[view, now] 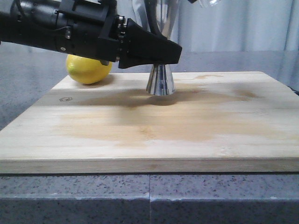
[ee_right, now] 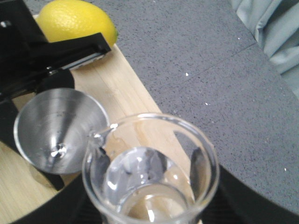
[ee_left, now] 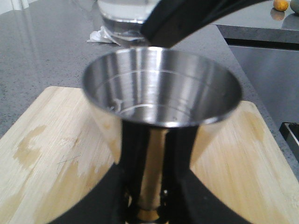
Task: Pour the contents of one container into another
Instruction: 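Lift the beaker with the right gripper over the jigger cup, then tilt the beaker with the right gripper, pouring liquid into the jigger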
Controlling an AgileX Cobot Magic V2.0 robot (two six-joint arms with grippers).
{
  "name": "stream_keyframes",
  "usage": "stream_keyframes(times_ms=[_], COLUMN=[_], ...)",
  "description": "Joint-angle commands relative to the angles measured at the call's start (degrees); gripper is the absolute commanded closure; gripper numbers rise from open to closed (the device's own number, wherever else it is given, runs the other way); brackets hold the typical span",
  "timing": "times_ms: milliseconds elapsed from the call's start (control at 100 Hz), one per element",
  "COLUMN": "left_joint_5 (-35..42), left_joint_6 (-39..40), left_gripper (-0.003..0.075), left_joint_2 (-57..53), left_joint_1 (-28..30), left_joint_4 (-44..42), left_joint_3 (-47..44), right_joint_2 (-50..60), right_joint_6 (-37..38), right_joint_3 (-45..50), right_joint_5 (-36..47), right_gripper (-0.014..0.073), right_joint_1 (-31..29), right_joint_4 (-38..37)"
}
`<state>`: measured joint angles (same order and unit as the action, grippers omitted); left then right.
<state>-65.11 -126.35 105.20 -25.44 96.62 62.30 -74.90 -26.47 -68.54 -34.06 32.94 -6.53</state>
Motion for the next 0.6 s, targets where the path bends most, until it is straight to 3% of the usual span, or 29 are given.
stream_keyframes(times_ms=[0,590], left_joint_5=[-3.9,-3.9], left_joint_6=[0.2,0.2], left_gripper=[0.0698,0.0698], left_joint_2=[-2.7,-2.7], left_joint_1=[0.1,0.1], left_joint_4=[3.7,3.7], left_joint_3=[1.7,1.7], right_joint_2=[1.1,0.6], right_joint_6=[-0.9,-0.9], right_joint_3=[-2.2,-2.2], right_joint_5=[3.3,1.9], right_gripper=[0.0306,0.0306], right_joint_1=[0.2,0.2], right_joint_4=[-0.9,-4.6])
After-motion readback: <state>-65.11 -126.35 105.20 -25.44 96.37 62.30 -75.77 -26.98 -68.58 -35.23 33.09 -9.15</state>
